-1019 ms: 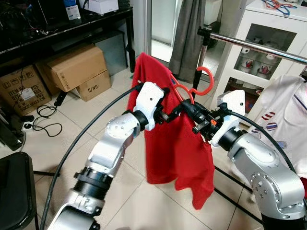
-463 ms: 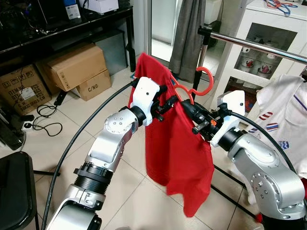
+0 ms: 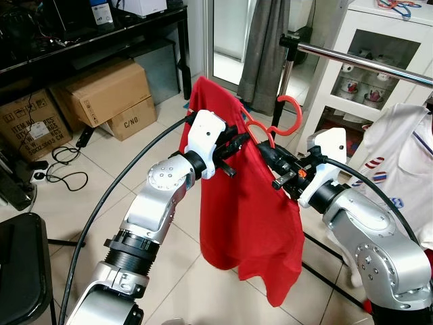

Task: Hang hanger

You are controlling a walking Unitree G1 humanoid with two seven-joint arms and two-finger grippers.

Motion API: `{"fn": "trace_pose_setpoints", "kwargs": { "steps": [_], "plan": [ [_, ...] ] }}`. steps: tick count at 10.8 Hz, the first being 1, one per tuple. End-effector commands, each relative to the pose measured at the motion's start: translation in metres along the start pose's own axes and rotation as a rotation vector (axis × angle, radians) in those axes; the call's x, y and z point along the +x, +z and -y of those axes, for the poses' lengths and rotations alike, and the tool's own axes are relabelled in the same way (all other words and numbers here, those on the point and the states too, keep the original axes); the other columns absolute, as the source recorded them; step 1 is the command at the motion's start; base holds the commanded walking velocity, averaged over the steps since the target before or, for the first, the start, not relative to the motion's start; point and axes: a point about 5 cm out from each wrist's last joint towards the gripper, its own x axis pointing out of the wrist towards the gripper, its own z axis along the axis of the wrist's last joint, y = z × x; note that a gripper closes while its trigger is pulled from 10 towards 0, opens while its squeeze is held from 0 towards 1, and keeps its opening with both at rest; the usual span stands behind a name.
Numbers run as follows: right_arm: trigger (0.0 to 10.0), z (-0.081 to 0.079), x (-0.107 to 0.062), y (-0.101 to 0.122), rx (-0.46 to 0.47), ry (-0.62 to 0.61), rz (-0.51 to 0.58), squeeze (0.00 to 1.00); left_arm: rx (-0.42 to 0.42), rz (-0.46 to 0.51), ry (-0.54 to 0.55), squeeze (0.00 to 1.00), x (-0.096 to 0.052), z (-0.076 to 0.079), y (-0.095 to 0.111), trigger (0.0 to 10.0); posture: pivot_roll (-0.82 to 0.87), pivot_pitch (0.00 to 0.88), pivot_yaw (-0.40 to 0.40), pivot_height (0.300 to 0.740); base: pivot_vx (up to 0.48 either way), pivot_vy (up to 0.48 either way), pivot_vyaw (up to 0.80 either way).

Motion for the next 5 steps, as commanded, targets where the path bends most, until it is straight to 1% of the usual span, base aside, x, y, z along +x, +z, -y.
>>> {"fn": "trace_pose_setpoints", "kwargs": {
  "steps": [1, 4, 5],
  "plan": [
    [0.0, 0.0008, 0.0005, 0.0051, -0.021, -0.006, 0.029, 0.0, 0.0, 0.019, 0.007, 0.0, -0.0022, -0.0009, 0.0025, 0.0, 0.04, 0.0, 0.016, 0.74, 0.0, 0.0, 0.0],
    [0.0, -0.0002, 0.0008, 0.0043, -0.027, 0.0, 0.03, 0.0, -0.016, 0.028, 0.014, 0.0, -0.0053, -0.0027, 0.002, 0.0, 0.04, 0.0, 0.015, 0.74, 0.0, 0.0, 0.0],
    [0.0, 0.0002, 0.0008, 0.0024, -0.04, -0.002, 0.015, 0.0, -0.028, 0.041, 0.021, 0.0, -0.0078, -0.006, 0.0039, 0.0, 0.04, 0.0, 0.017, 0.74, 0.0, 0.0, 0.0]
  ]
}}
